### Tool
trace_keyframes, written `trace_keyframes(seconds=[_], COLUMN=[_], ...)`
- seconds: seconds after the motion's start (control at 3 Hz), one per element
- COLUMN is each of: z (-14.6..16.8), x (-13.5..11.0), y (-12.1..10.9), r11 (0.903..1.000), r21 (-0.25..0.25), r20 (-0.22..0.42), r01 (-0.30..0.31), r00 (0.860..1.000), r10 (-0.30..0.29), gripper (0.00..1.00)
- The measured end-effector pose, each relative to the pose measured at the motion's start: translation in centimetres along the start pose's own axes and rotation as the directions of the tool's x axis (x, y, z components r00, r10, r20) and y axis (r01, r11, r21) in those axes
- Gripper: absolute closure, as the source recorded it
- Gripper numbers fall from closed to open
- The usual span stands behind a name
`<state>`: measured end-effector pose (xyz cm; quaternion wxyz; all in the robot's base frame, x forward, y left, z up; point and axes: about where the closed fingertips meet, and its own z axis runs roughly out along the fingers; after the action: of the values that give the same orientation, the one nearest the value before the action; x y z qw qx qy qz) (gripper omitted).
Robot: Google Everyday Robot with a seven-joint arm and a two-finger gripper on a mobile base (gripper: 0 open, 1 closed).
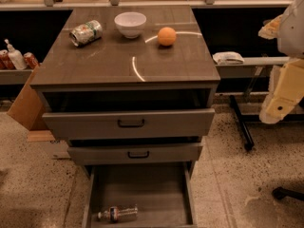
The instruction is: Pick water bottle from bottom drawer and place on counter
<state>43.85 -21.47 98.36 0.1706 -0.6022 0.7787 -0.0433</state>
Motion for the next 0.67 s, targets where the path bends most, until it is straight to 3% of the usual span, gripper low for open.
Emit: trace_keyframes(seconds=[0.33, 0.67], z=[0.0, 3.1], x=[0.0, -1.2], y=[0.0, 1.0], r11=[1.0000, 0.9993], r21=[0.000, -0.036], r20=[0.000, 0.058], r01=[0.000, 0.007], r00=[1.000, 0.998], r10=[0.000, -0.005], gripper=[0.00, 0.00])
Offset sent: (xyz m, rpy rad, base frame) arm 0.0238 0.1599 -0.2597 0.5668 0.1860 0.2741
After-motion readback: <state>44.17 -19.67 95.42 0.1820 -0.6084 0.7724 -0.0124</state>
